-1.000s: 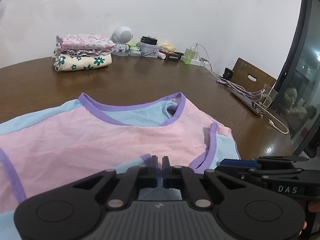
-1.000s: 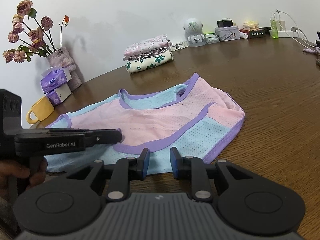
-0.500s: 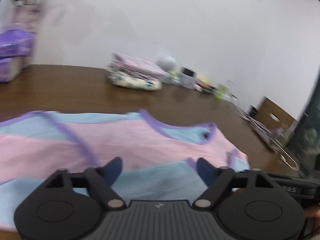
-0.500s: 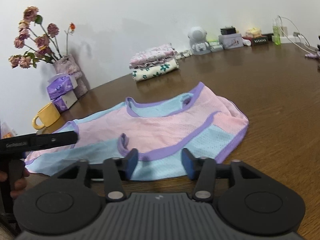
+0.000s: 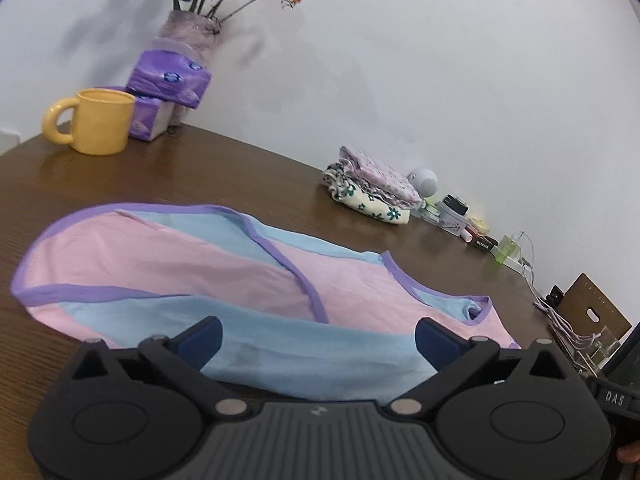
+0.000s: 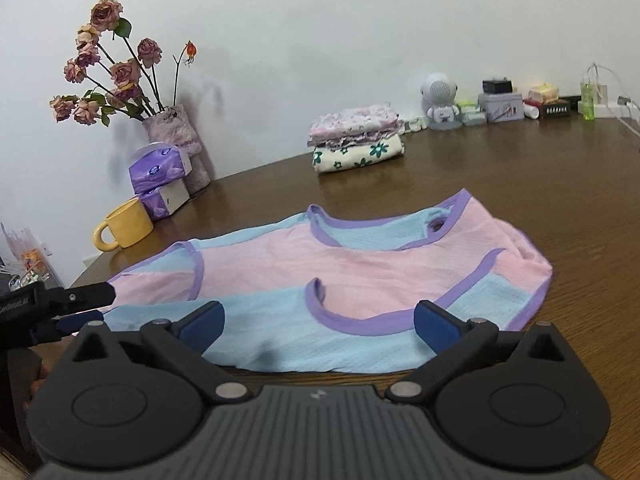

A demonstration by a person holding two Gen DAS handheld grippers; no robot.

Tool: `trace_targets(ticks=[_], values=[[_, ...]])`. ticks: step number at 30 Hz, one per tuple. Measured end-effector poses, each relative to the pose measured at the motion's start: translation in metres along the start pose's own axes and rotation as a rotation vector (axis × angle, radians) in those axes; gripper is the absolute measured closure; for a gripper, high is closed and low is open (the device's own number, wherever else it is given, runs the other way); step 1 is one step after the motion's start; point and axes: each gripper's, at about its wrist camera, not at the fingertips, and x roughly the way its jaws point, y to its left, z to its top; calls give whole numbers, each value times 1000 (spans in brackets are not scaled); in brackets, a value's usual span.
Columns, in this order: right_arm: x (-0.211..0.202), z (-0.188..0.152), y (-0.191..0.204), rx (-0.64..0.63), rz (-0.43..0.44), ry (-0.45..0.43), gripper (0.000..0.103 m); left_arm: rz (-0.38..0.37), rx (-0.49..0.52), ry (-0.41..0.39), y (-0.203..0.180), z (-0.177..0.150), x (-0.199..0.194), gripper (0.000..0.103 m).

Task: Fold clothes
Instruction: 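Move both open tools back over the spread garment, then close the left tool on the garment edge while the right tool grips the opposite edge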

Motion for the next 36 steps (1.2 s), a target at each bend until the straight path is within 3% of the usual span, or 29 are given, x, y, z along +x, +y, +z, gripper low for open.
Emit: trace_targets(ticks=[5, 9, 16, 19, 21, 23, 25, 26, 32, 36], values=[[5, -2, 5, 61, 76, 42, 0, -18, 24, 10, 13, 2, -12, 0], [5, 0, 14, 36, 117, 75, 0, -37, 58, 41, 23, 15, -11, 0], [15, 50, 32, -273, 61, 102, 0, -49, 324, 76, 16, 77, 7, 1], [36, 81, 43, -482, 30, 139, 1, -48, 464, 99, 6, 103, 24, 2], [59, 103, 47, -550, 29, 190, 1, -43, 555, 130, -2, 116, 46, 3], [84, 124, 50, -596, 42, 246, 4, -45, 617, 185, -6, 128, 72, 12], [112, 139, 49, -606, 76, 311, 16, -52, 646, 255, -5, 139, 100, 19], [127, 145, 48, -609, 91, 342, 19, -58, 657, 288, -3, 143, 115, 28], [209, 161, 46, -629, 136, 513, 39, -93, 726, 466, 17, 147, 179, 52], [241, 162, 46, -647, 195, 583, 45, -153, 749, 526, 27, 151, 199, 54]])
